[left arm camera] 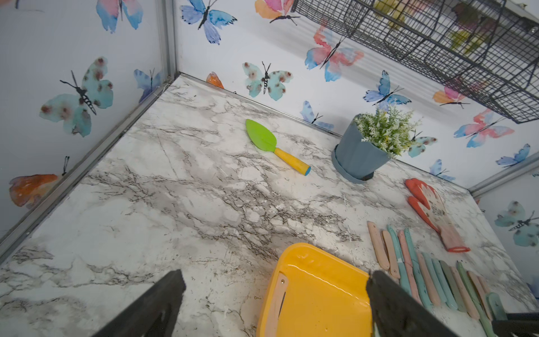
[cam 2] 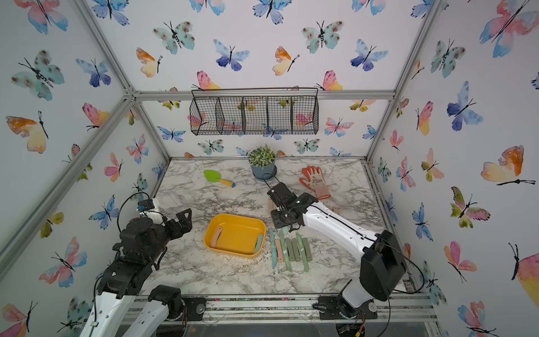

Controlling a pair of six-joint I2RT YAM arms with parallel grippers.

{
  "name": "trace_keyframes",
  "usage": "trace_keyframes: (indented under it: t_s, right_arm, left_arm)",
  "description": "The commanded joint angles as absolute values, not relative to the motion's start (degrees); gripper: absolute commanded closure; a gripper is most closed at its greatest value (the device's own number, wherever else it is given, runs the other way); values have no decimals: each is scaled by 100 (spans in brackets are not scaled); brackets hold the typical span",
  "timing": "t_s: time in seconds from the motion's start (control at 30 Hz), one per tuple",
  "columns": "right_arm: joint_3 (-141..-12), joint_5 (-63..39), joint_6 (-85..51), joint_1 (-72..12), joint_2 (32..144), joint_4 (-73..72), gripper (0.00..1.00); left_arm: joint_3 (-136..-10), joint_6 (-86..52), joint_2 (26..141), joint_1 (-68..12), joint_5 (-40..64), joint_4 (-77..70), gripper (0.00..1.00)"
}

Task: Take the fruit knife out of the storage box
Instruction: Place the fruit knife at the center of the board.

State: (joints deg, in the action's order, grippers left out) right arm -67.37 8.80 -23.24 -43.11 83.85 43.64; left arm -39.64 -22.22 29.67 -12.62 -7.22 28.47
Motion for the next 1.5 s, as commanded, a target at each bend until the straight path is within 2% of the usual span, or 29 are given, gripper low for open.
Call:
trace_keyframes:
  t_s: [0.0,0.23,0.47,0.93,1.23,1.3,1.47]
  right_arm:
    - [-6034,1031,-2620,-3939,7779,4381,73]
    - [-5256,860,-2483,-3149,7467,4451,72]
    - [-4958,549,-2281,-2761,8053,4296,73]
    - [-4813,352,-2196,-2637,8836,4096,71]
    - [-4729,369,-2206,-2629,8906,4017,66]
    - [-4753,400,-2219,-2628,8845,4040,63]
    - [-5107,575,-2291,-2628,8430,4524,64]
  left_arm:
    - [-3990,-2092,2935,-1318,-474,2676,2]
    - [-3990,-2102,2931,-1362,-548,2683,2]
    - [-3992,-2127,2936,-1388,-659,2703,2]
    - [-3999,-2162,2966,-1389,-775,2723,2]
    - [-4000,-2170,2978,-1389,-817,2727,2]
    - [-4003,-2171,2972,-1389,-826,2734,2]
    - [-4007,-2171,2988,-1389,-835,2741,2]
